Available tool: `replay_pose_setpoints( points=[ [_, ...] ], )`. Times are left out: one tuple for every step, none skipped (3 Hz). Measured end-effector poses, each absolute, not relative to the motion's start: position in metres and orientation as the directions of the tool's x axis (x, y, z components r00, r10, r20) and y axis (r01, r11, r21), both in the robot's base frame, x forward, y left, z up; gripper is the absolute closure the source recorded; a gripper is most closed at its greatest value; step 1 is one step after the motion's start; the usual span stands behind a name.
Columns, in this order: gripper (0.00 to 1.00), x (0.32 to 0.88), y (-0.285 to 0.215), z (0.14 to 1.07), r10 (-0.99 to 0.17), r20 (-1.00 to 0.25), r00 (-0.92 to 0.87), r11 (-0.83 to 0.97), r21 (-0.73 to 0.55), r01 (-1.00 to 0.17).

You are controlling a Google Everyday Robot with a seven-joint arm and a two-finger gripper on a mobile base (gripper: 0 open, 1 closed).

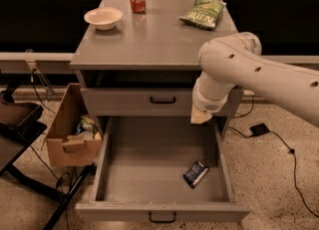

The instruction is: Pick rxbar blueberry from middle drawer and place on counter

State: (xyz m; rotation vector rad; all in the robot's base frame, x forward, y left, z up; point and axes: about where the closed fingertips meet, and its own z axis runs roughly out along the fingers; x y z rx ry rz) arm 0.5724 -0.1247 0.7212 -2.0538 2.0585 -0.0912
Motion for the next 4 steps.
replay_pose_setpoints(
  points=[
    [0.35,0.570,-0.103,0.678,-0.992,-0.127,-0.004,0.027,-0.182,-0.983],
    [0.12,0.572,-0.086,0.614,-0.991,-0.129,0.016,0.003,-0.144,-0.990],
    [0.00,0.575,-0.079,0.551,-0.989,-0.103,0.104,-0.092,-0.111,-0.990],
    [0.00,0.577,-0.082,0.504,-0.969,-0.078,0.235,-0.229,-0.082,-0.970]
  ],
)
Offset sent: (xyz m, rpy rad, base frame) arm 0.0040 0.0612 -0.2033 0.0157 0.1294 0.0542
